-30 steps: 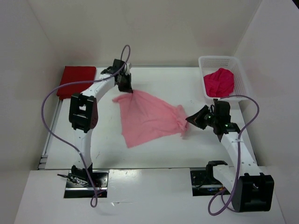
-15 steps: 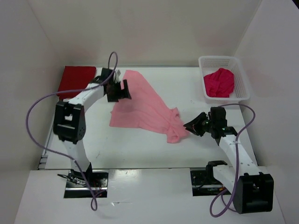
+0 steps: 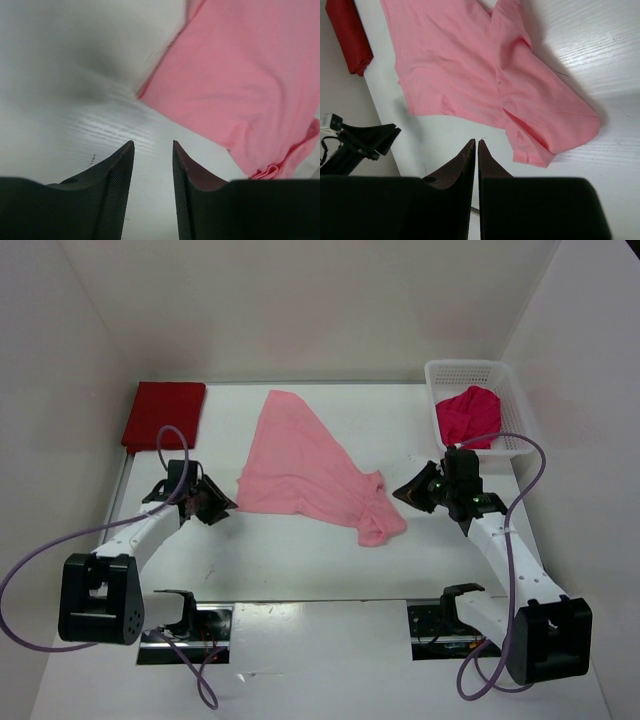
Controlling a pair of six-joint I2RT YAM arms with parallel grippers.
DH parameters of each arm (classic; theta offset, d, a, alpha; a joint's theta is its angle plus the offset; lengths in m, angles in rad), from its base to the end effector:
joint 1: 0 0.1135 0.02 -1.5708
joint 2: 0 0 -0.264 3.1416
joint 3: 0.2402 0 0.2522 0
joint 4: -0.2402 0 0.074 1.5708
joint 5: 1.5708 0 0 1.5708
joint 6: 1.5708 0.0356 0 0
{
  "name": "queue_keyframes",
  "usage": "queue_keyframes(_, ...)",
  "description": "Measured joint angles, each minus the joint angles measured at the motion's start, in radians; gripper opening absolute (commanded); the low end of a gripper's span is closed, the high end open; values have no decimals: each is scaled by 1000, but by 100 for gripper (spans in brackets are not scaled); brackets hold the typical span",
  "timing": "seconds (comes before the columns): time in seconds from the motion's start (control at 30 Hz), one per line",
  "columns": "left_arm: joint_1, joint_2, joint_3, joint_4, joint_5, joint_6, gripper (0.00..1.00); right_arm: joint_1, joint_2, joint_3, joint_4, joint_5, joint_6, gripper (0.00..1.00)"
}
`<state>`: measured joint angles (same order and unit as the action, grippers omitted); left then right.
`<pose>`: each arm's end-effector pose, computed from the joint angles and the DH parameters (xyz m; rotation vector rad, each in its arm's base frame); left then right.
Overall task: Fold and stack the t-shirts
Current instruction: Flatten out the tshirt
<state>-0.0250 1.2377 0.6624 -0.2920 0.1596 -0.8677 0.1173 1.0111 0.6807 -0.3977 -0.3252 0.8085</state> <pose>0.2422 -0.0117 0.1968 -0.9602 2.3227 -0.5792 0.2086 0.0360 0.2428 0.6460 2.3141 0.8313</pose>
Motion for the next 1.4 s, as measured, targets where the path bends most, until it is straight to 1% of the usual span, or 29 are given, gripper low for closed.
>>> queue_keyframes(0.17, 0, 53, -54, 45, -14, -92, 44, 0, 4, 0, 0, -1, -11, 9)
queue_keyframes(0.23, 0, 73, -59, 77, -17, -122, 41, 0, 4, 0, 0, -3, -15, 9)
queue_keyframes(0.33, 0, 109, -63, 123, -18, -158, 40, 0, 3, 0, 0, -4, -18, 9)
queue_keyframes(0.4, 0, 138, -64, 150, -17, -171, 36, 0, 3, 0, 0, -5, -18, 9)
queue_keyframes(0.57, -3, 185, -76, 196, -16, -190, 32, 0, 1, 0, 0, -7, -17, 9)
queue_keyframes(0.6, -6, 186, -76, 203, -19, -191, 30, 0, 0, 0, 0, -7, -17, 10)
queue_keyframes(0.63, -9, 187, -76, 209, -25, -193, 24, 0, -1, 0, 0, -8, -16, 10)
queue_keyframes(0.7, -11, 192, -76, 221, -29, -204, 18, 0, -1, 0, 0, -7, -15, 13)
queue_keyframes(0.73, -13, 198, -76, 227, -32, -208, 14, 0, -1, 0, 0, -6, -14, 13)
queue_keyframes(0.87, -15, 234, -56, 248, -39, -211, 0, 1, -9, -1, 0, -1, -13, 17)
queue_keyframes(1.0, -16, 246, -23, 250, -57, -203, 0, 6, -36, -15, -1, 11, -5, 25)
queue_keyframes(1.13, -13, 238, 39, 241, -70, -167, 0, 52, -32, -19, -19, 47, 5, 33)
queue_keyframes(1.17, -8, 227, 58, 230, -70, -153, 0, 72, -27, -19, -24, 60, 8, 34)
queue_keyframes(1.2, -2, 214, 76, 218, -71, -140, 0, 93, -20, -19, -29, 72, 12, 38)
queue_keyframes(1.27, 20, 171, 125, 196, -67, -100, 0, 154, 1, -19, -43, 110, 20, 41)
queue_keyframes(1.4, 76, 91, 174, 188, -43, -36, 0, 272, 76, -15, -63, 155, 28, 41)
